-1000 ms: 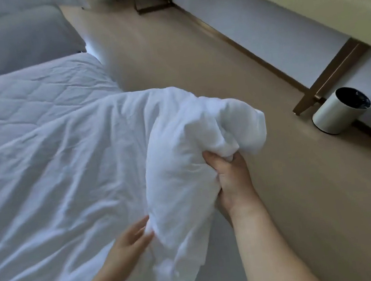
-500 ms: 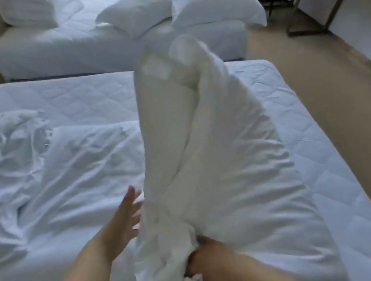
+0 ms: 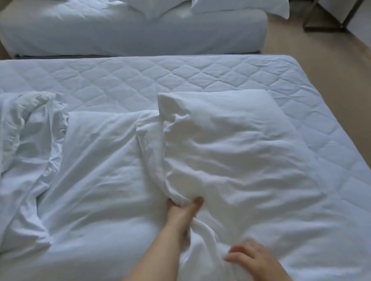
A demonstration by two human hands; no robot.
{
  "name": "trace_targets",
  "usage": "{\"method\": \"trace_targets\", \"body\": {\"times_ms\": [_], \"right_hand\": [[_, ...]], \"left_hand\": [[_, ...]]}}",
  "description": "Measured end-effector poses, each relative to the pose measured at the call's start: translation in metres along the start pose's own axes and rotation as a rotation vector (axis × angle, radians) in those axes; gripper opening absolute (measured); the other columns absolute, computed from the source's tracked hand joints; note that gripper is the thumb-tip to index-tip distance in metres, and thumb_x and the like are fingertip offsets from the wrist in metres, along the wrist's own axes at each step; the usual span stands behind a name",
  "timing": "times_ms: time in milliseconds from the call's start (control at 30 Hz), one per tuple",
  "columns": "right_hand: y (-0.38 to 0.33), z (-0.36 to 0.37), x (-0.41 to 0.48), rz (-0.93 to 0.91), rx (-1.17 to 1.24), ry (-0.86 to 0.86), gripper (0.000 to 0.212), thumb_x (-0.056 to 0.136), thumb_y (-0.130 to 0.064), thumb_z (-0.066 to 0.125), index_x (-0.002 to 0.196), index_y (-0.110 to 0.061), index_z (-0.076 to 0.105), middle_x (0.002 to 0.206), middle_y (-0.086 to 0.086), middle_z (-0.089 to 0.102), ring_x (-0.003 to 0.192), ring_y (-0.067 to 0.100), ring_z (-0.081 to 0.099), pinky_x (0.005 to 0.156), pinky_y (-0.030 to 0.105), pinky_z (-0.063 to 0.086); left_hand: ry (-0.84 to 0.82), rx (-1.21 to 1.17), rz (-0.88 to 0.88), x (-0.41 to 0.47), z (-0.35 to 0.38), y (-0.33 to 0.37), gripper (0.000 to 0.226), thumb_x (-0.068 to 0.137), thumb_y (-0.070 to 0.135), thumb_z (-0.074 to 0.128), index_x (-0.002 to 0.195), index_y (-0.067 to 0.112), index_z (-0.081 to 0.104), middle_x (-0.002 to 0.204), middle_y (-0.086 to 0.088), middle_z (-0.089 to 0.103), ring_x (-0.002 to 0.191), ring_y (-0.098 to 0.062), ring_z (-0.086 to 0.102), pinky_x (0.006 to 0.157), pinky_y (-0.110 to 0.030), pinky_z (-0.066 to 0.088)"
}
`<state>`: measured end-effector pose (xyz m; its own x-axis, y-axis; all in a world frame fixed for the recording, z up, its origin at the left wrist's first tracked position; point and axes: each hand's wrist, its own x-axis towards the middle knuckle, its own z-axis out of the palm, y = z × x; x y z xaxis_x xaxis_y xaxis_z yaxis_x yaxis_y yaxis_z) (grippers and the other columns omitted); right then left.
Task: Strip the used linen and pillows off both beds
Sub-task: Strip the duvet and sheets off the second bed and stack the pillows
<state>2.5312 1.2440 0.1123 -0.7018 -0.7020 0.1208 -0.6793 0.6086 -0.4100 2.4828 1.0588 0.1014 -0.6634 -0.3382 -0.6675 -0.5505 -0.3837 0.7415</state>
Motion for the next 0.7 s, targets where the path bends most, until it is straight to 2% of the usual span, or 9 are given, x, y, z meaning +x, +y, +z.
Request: {"method": "trace_targets", "body": {"times_ms": [67,100,167,267,333,400,467,600,700], "right_hand": [[0.008,-0.012,0.005,0.19,-0.033,0.173,0.026,0.089,-0.05,0.035,0.098,-0.029,0.048,0.104,-0.008,0.047,0.094,0.012,0.048,0.105,0.021,0.021],[0.012,-0.018,0.007,0.308,-0.088,0.214,0.039,0.093,-0.054,0.022,0.102,-0.026,0.048,0.111,-0.003,0.047,0.1,0.017,0.046,0.111,0.023,0.011],[0.023,-0.027,0.013,0.532,-0.167,0.15,0.059,0.092,-0.06,0.008,0.11,-0.02,0.047,0.119,0.006,0.044,0.108,0.025,0.041,0.114,0.025,-0.003],[0.044,-0.034,0.015,0.786,-0.164,0.074,0.071,0.077,-0.065,0.027,0.117,-0.014,0.057,0.13,0.018,0.051,0.118,0.031,0.039,0.109,0.03,0.0],[0.056,-0.041,0.013,0.978,-0.17,0.011,0.091,0.063,-0.069,0.029,0.136,-0.017,0.044,0.15,0.011,0.031,0.138,0.026,0.022,0.107,0.035,-0.002],[0.063,-0.045,0.011,1.033,-0.153,-0.075,0.083,0.076,-0.067,0.033,0.146,-0.025,0.02,0.157,0.002,0.005,0.144,0.019,0.001,0.112,0.041,-0.005],[0.068,-0.044,0.009,1.052,-0.18,-0.155,0.073,0.088,-0.057,0.041,0.147,-0.028,0.01,0.157,-0.001,-0.004,0.144,0.017,-0.006,0.114,0.046,-0.002],[0.068,-0.042,0.009,1.088,-0.167,-0.169,0.07,0.09,-0.049,0.043,0.147,-0.029,0.007,0.157,-0.003,-0.006,0.144,0.016,-0.008,0.114,0.047,-0.002],[0.067,-0.042,0.002,1.093,-0.128,-0.144,0.066,0.092,-0.043,0.043,0.147,-0.028,0.011,0.157,-0.004,-0.003,0.144,0.015,-0.006,0.114,0.046,-0.003]], "left_hand": [[-0.01,0.028,-0.011,0.006,0.004,-0.001,0.066,0.07,-0.006,0.072,0.128,0.0,0.04,0.119,-0.023,0.057,0.104,-0.036,0.059,0.088,-0.045,0.05],[-0.015,0.043,0.003,0.009,0.004,0.0,0.068,0.067,-0.007,0.072,0.127,-0.001,0.042,0.12,-0.023,0.057,0.104,-0.035,0.059,0.088,-0.044,0.05],[-0.027,0.066,0.049,0.009,0.002,0.005,0.064,0.065,-0.006,0.07,0.124,-0.003,0.046,0.114,-0.017,0.059,0.099,-0.028,0.058,0.083,-0.036,0.048],[-0.041,0.086,0.1,0.008,-0.015,0.01,0.069,0.048,0.013,0.07,0.113,0.007,0.05,0.105,-0.012,0.059,0.095,-0.024,0.057,0.081,-0.033,0.047],[-0.004,0.083,0.079,0.011,-0.025,0.005,0.084,0.033,0.025,0.073,0.111,0.007,0.049,0.108,-0.014,0.06,0.097,-0.028,0.06,0.085,-0.037,0.05],[0.004,0.074,-0.011,0.008,-0.026,-0.004,0.095,0.032,0.029,0.077,0.117,-0.001,0.049,0.111,-0.018,0.062,0.096,-0.033,0.062,0.083,-0.04,0.052],[-0.051,0.075,-0.055,-0.003,-0.014,-0.016,0.093,0.042,0.029,0.082,0.122,-0.002,0.047,0.111,-0.02,0.063,0.096,-0.033,0.063,0.078,-0.038,0.053],[-0.188,0.107,-0.094,-0.032,0.023,-0.036,0.109,0.027,0.038,0.079,0.124,0.009,0.038,0.117,-0.008,0.058,0.107,-0.024,0.058,0.087,-0.032,0.048],[-0.083,0.13,-0.187,-0.039,0.039,-0.038,0.082,0.055,0.009,0.082,0.127,0.005,0.043,0.125,-0.013,0.057,0.114,-0.025,0.056,0.092,-0.028,0.046]]}}
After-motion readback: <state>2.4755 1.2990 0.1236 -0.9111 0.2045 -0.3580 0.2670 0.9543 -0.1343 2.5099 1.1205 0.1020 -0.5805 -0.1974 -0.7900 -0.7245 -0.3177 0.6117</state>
